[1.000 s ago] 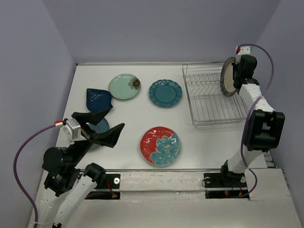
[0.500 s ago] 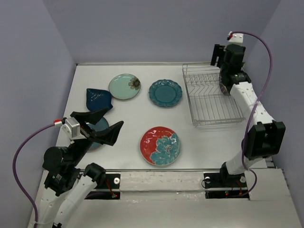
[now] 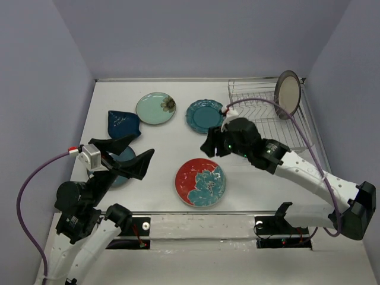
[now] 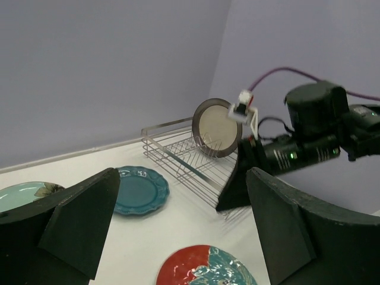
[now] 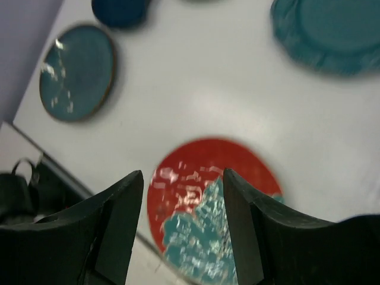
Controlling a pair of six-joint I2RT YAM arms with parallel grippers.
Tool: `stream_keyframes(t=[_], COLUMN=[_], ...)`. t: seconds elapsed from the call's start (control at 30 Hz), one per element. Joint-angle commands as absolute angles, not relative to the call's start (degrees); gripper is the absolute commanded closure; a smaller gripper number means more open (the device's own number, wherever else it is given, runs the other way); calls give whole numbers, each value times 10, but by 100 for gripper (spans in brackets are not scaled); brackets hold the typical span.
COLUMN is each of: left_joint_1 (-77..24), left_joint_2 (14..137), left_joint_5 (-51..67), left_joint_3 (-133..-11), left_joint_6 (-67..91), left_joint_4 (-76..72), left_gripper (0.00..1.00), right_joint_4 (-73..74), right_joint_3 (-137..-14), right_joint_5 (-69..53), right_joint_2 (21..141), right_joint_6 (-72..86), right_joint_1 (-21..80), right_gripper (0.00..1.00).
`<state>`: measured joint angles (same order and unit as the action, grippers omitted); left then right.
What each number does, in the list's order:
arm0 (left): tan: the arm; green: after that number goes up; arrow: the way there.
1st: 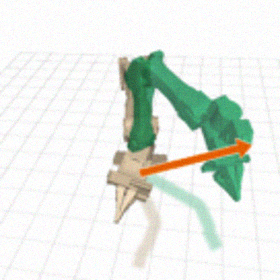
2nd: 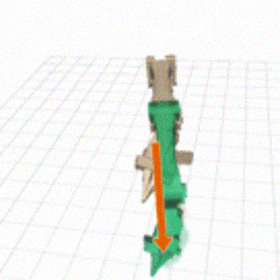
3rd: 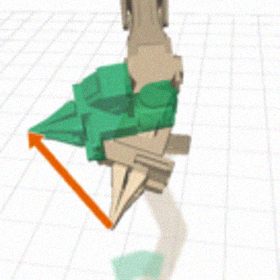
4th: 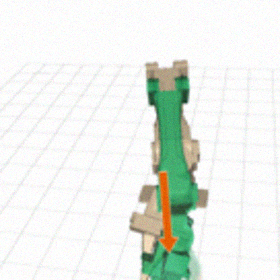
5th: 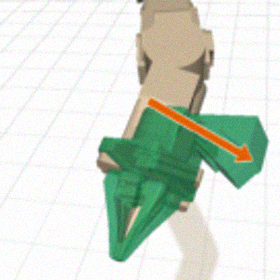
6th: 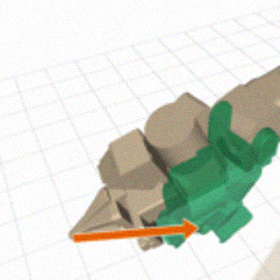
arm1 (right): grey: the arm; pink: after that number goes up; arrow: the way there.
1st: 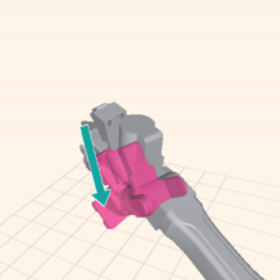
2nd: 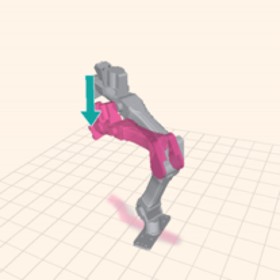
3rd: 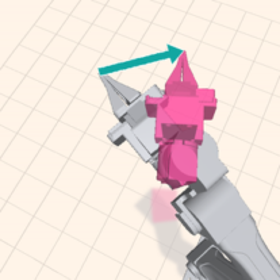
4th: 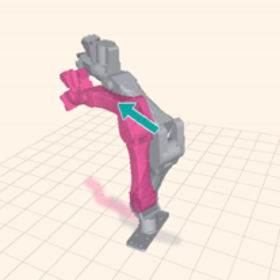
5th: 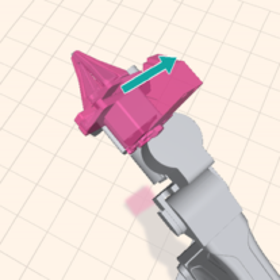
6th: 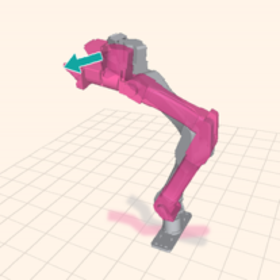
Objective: Load the plates into the dish rack
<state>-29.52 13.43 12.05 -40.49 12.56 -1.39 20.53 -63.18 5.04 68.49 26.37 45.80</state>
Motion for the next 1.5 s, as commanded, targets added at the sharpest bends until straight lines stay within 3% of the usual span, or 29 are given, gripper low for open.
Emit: stream_keyframes(t=[0.0, 0.23, 0.43, 0.53, 0.9, 1.07, 1.23, 1.27, 1.3, 1.37, 1.47], left_joint_1=[-292, -284, -276, -275, -272, -268, -264, -265, -265, -264, -264], left_joint_2=[138, 144, 147, 148, 156, 158, 161, 161, 162, 163, 161], left_joint_5=[113, 111, 112, 115, 130, 133, 133, 133, 133, 134, 134], left_joint_3=[-417, -417, -415, -415, -412, -412, -411, -411, -411, -411, -412], left_joint_6=[129, 131, 132, 133, 136, 137, 135, 134, 134, 134, 134], left_joint_4=[-37, -36, -37, -39, -43, -44, -44, -44, -44, -44, -44], left_gripper=[1, 1, 1, 1, 1, 1, 1, 1, 1, 1, 1], right_joint_4=[331, 368, 286, 202, -93, -176, -299, -318, -345, -339, -213], right_joint_3=[-560, -402, -316, -265, -56, -44, -48, -45, -36, -38, -96], right_joint_5=[50, 75, 55, 55, 68, 69, 65, 69, 76, 86, 102], right_joint_2=[630, 512, 540, 539, 493, 592, 724, 738, 754, 750, 687], right_joint_6=[433, 619, 658, 685, 809, 820, 855, 862, 871, 866, 812], right_joint_1=[532, 567, 567, 567, 567, 567, 567, 567, 567, 567, 567], right_gripper=[36, 33, 33, 38, 41, 45, 63, 69, 81, 93, 93])
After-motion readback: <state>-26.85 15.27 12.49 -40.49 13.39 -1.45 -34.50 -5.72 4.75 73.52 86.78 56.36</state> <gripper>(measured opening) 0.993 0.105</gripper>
